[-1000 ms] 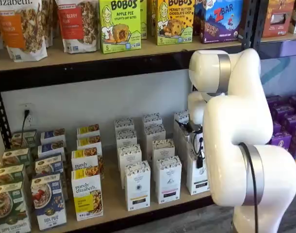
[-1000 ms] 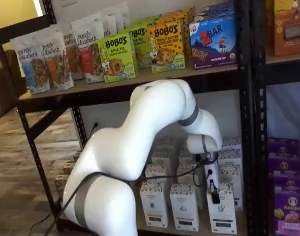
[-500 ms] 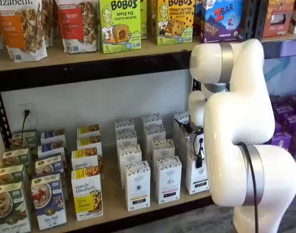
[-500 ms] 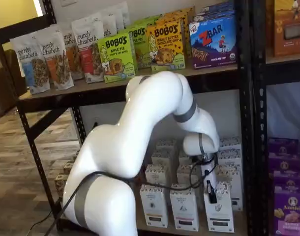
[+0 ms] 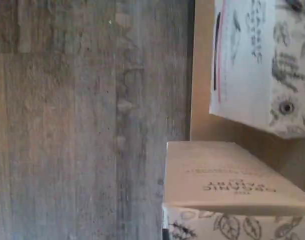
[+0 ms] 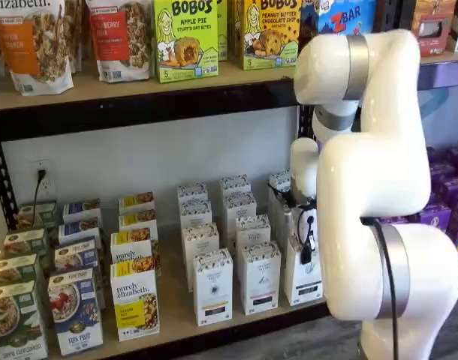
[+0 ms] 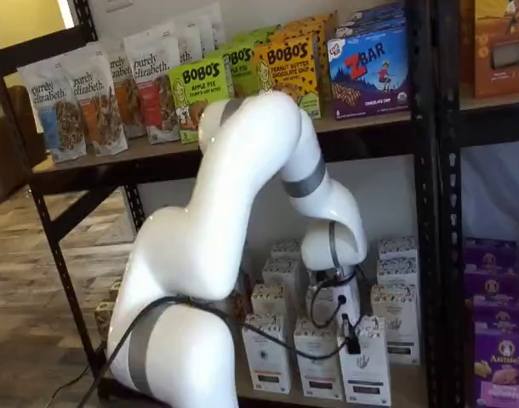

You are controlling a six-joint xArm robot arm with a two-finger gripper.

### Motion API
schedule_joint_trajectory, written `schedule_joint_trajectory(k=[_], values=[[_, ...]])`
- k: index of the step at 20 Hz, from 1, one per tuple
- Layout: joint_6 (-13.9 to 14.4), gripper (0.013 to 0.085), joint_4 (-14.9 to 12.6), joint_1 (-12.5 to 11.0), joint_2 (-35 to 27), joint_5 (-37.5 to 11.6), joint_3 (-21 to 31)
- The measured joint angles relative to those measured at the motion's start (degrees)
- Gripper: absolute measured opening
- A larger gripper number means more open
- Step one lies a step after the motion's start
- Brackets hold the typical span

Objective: Pick up the white box with a green strip in the middle, on the bottom shelf, the sixth box from the left

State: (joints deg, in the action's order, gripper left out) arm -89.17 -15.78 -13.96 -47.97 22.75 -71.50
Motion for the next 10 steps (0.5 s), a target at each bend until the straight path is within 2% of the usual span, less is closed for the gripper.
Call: schedule_joint_trajectory(k=[4,8,10], values=[[5.8,0.041,-5.5,0.5,5.6,-2.1,6.9],[12.8,0.041,-12.6,0.8,10.7,-3.6,13.0],[15.2,0.041,-14.8,1.1,13.3,-3.1,15.6]])
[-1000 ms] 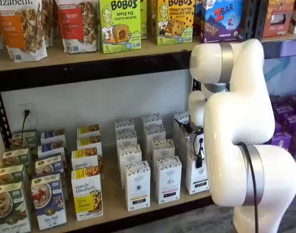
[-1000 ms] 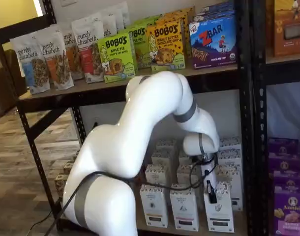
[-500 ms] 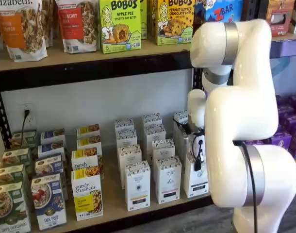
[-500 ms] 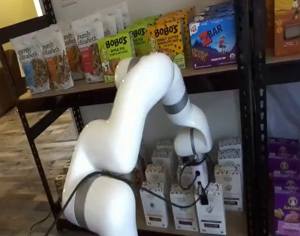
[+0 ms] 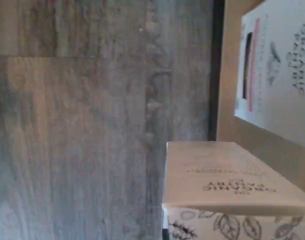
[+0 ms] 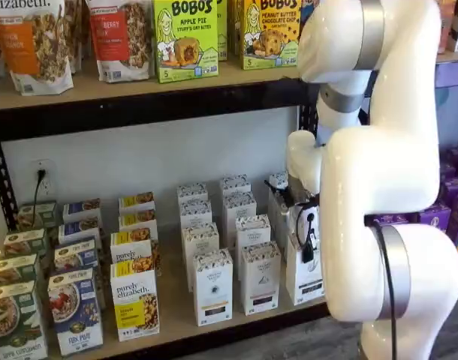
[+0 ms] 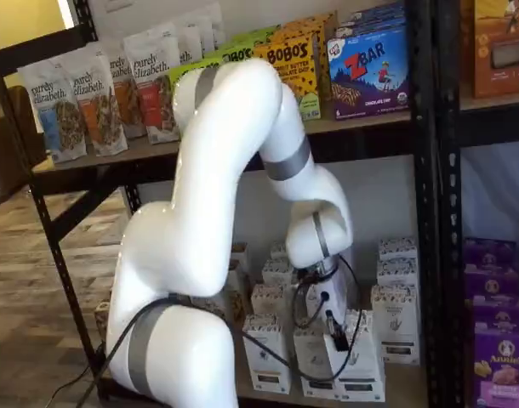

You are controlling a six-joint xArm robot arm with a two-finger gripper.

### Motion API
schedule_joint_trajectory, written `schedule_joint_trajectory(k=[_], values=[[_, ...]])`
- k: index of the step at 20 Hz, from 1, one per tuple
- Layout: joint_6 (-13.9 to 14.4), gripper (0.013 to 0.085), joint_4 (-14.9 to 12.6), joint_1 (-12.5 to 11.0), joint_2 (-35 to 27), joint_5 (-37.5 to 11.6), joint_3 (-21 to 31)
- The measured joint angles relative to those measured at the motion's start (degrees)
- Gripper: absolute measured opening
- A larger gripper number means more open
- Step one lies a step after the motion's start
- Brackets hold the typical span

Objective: Pick up the white box with a green strip in the middle, on the bottom shelf, the sixth box from the left

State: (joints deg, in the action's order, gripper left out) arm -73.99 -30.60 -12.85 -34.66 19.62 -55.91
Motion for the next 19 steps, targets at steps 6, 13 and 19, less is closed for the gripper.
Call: schedule_joint_trajectory(k=[6,13,19], values=[[0.5,0.041,1.5,2.2,8.6,3.3,7.4],[-1.1,0.041,5.6,4.9,19.5,8.1,14.2],[-1.7,0.041,6.5,5.8,26.3,11.3,17.5]])
